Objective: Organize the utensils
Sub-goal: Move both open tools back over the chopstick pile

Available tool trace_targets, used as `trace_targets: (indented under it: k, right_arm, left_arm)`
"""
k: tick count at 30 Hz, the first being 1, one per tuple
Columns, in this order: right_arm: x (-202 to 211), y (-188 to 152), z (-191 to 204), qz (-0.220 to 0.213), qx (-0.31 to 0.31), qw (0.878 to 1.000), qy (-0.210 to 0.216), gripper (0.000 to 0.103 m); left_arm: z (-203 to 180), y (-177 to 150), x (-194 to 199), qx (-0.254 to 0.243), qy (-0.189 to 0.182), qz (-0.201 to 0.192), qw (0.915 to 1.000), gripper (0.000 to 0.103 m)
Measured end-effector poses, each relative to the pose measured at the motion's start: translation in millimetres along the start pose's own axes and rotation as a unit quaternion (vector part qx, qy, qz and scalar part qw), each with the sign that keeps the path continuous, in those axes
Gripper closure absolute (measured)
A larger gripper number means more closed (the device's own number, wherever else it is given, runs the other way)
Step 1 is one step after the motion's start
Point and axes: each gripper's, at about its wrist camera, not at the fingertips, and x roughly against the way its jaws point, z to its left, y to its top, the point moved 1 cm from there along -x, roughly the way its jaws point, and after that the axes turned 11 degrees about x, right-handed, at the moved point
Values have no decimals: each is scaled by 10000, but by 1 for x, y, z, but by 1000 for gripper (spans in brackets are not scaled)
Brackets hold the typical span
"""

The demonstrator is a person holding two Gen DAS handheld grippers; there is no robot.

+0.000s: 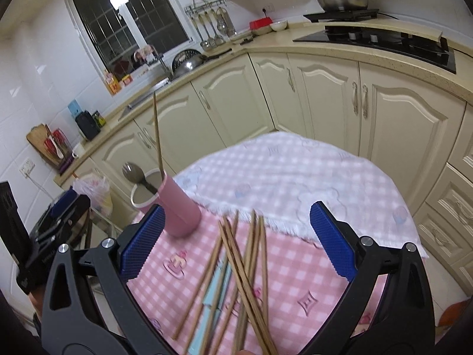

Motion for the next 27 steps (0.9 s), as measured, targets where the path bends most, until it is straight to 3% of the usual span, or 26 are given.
trace_targets:
  k: [12, 24, 27]
  right_arm:
    - [-15, -33, -3, 518, 309, 9980, -172, 7]
    - [-37, -55, -1, 1013, 644, 9925, -236, 7]
    - [-44, -60, 1, 1159, 745, 9902, -219, 15]
  left_arm:
    - [-13, -49, -31, -288, -38, 909, 9954, 11]
    - [-30, -102, -78, -700, 34, 1863, 9800, 11]
    - [-34, -112, -88, -838, 55, 2034, 9755, 11]
